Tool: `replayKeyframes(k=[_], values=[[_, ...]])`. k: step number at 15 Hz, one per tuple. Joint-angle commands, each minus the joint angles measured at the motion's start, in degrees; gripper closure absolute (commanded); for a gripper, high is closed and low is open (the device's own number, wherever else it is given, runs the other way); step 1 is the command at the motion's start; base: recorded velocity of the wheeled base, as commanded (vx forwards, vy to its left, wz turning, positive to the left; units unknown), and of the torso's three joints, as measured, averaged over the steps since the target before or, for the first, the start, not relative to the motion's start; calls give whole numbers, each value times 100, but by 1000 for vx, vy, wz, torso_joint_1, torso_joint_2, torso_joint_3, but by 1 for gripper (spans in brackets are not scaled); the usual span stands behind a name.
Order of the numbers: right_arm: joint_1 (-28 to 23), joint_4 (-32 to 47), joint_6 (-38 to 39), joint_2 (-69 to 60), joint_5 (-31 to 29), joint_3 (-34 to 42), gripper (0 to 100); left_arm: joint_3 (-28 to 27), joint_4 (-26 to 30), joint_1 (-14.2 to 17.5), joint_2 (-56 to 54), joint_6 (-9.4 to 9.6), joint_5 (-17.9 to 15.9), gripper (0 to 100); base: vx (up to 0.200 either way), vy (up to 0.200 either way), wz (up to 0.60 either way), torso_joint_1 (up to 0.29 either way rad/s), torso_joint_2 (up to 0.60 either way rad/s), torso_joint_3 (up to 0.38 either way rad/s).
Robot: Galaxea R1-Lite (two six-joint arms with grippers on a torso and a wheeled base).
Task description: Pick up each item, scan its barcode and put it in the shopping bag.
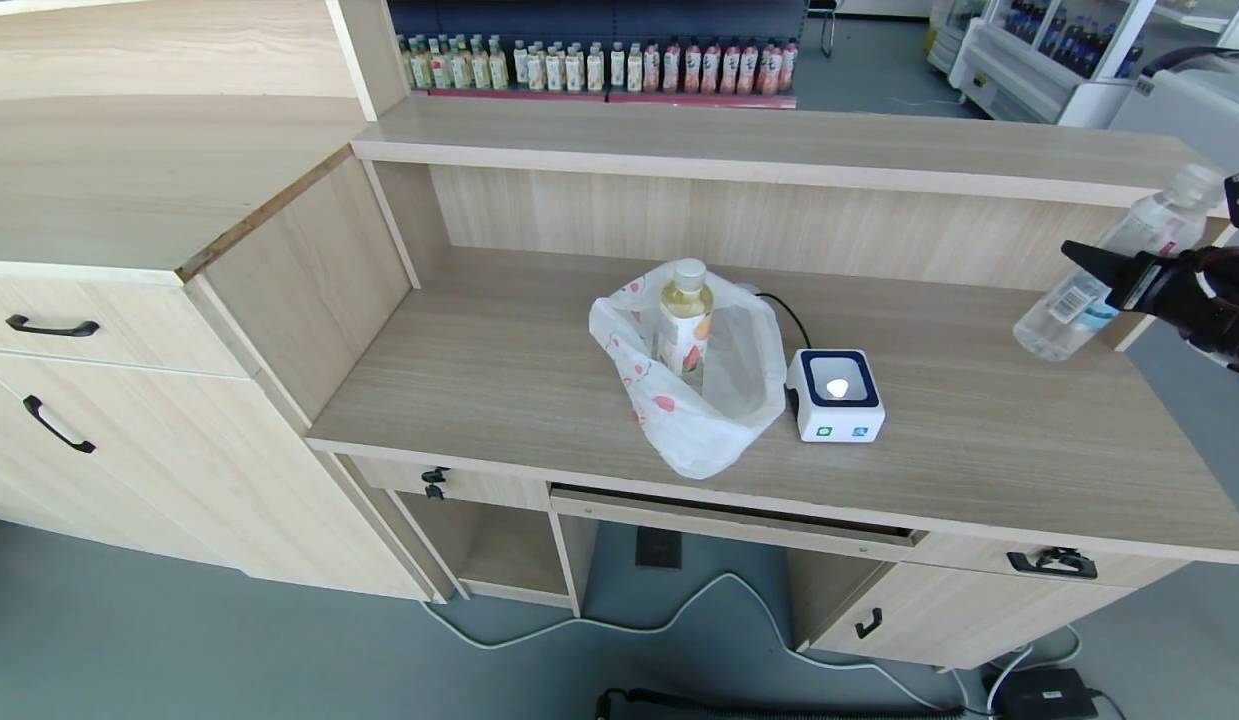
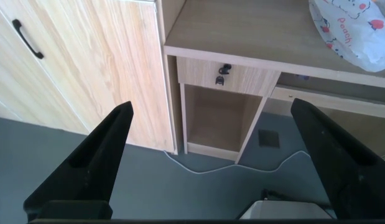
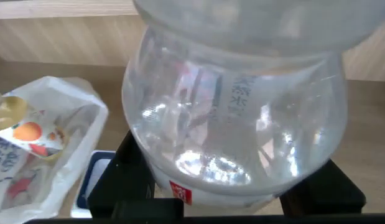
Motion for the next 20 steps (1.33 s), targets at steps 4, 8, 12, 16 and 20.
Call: replayKeyframes(k=[4, 8, 12, 16, 20], values=[[1868, -17, 2248, -1917, 956, 1215, 100, 1, -3, 1, -2, -1, 1, 0, 0, 0, 0, 0, 0, 0], [3503, 9, 3030, -2672, 1123, 1329, 100, 1, -3, 1, -2, -1, 1, 0, 0, 0, 0, 0, 0, 0], [4321, 35, 3091, -2910, 1114, 1408, 100, 1, -3, 1, -2, 7, 1, 0, 0, 0, 0, 0, 0, 0], [5033, 106, 3452, -3411, 1229, 1522, 100, 1, -3, 1, -2, -1, 1, 0, 0, 0, 0, 0, 0, 0], [5147, 132, 3452, -3551, 1431, 1663, 100, 1, -3, 1, -2, -1, 1, 0, 0, 0, 0, 0, 0, 0]])
